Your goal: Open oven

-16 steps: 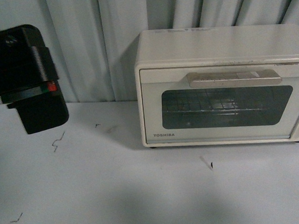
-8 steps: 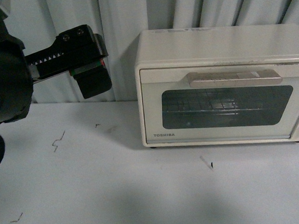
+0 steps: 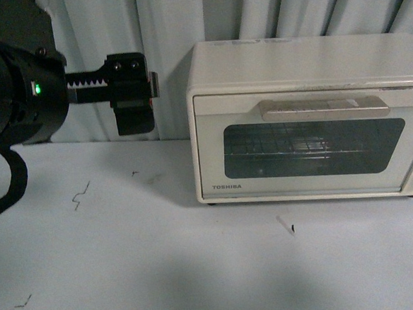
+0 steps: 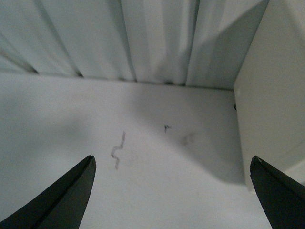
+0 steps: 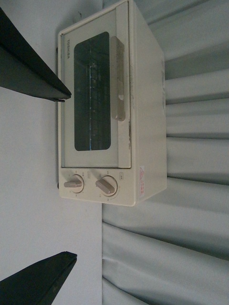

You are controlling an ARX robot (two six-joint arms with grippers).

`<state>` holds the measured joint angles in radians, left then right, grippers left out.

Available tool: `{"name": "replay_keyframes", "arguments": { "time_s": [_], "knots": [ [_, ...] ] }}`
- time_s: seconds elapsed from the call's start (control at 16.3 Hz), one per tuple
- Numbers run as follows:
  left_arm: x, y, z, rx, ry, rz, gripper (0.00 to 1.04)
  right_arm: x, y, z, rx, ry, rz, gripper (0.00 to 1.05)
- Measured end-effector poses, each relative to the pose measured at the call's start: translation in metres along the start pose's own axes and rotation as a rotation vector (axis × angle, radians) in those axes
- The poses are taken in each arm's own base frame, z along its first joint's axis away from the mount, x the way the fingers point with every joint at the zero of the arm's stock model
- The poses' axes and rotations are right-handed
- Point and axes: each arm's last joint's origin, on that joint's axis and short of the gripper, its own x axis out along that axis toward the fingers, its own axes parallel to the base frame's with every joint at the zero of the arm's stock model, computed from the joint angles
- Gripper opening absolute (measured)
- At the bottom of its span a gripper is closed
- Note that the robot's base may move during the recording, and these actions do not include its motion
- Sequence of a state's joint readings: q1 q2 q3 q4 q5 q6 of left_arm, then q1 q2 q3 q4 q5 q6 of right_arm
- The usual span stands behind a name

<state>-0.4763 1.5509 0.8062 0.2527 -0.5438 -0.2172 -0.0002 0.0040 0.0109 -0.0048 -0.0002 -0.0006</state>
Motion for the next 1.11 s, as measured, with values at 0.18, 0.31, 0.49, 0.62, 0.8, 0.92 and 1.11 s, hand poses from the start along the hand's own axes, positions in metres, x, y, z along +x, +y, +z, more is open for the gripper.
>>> {"name": "replay_keyframes", "arguments": {
  "time_s": [0.18,0.31,0.49,0.62,0.8,0.92,1.11],
  "knots": [
    [-0.003,-0.009,-0.004,0.416,-0.086,-0.016,0.98,0.0,0.0,0.0,0.0,0.0,0.0,0.98],
    [-0.01,-0.015,-0.016,0.733,-0.164,-0.087,0.98,0.0,0.0,0.0,0.0,0.0,0.0,0.98],
    [-0.015,-0.025,-0.027,1.11,-0.233,-0.168,0.98,0.0,0.0,0.0,0.0,0.0,0.0,0.98],
    [-0.014,-0.029,-0.032,1.222,-0.245,-0.199,0.98,0.0,0.0,0.0,0.0,0.0,0.0,0.98],
    [-0.006,-0.042,-0.056,1.473,-0.254,-0.269,0.98,0.0,0.0,0.0,0.0,0.0,0.0,0.98],
    [0.004,-0.047,-0.071,1.538,-0.243,-0.284,0.98,0.0,0.0,0.0,0.0,0.0,0.0,0.98],
    [0.01,-0.05,-0.083,1.57,-0.234,-0.31,0.98,0.0,0.0,0.0,0.0,0.0,0.0,0.98]
  ]
}}
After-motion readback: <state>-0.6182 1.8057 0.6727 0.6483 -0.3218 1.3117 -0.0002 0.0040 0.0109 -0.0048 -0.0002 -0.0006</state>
